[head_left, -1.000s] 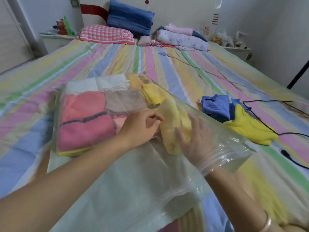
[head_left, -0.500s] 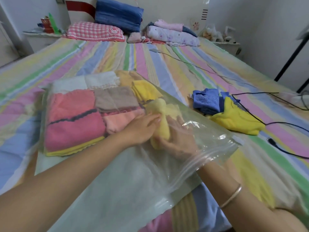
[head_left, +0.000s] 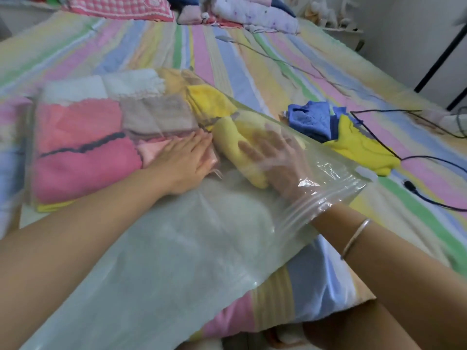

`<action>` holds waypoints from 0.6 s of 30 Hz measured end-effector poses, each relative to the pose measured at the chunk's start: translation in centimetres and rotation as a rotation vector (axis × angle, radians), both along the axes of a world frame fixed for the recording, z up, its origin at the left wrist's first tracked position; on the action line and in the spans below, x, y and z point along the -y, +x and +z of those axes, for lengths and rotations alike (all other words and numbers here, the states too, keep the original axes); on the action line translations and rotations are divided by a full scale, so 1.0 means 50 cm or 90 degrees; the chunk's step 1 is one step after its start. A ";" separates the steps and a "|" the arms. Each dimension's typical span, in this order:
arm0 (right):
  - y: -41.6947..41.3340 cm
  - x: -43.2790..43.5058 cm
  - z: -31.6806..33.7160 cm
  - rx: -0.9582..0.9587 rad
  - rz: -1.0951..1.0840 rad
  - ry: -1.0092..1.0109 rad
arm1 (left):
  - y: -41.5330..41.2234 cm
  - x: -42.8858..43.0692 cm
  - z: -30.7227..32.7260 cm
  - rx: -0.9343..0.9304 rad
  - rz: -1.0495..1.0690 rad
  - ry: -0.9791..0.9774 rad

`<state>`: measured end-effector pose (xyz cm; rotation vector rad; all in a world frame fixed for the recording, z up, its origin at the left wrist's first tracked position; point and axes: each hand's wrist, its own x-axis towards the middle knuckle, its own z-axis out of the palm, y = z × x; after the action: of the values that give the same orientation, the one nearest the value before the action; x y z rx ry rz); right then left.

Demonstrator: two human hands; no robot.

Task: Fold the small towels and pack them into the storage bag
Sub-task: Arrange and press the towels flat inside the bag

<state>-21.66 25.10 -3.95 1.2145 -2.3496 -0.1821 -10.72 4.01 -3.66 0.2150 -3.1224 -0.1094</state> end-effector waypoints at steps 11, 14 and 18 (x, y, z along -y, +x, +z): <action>0.044 0.005 -0.046 0.239 -0.032 -0.117 | -0.002 -0.024 0.016 -0.067 -0.007 0.045; 0.058 -0.027 -0.081 0.176 0.060 -0.191 | -0.026 -0.061 0.033 -0.155 -0.080 0.042; 0.065 -0.058 -0.080 0.221 0.008 -0.129 | -0.057 -0.114 0.033 -0.024 -0.118 -0.024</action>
<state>-18.42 27.99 -7.98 1.2393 -2.5747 0.2877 -13.59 9.69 -2.04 -0.0755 -3.0970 -0.0557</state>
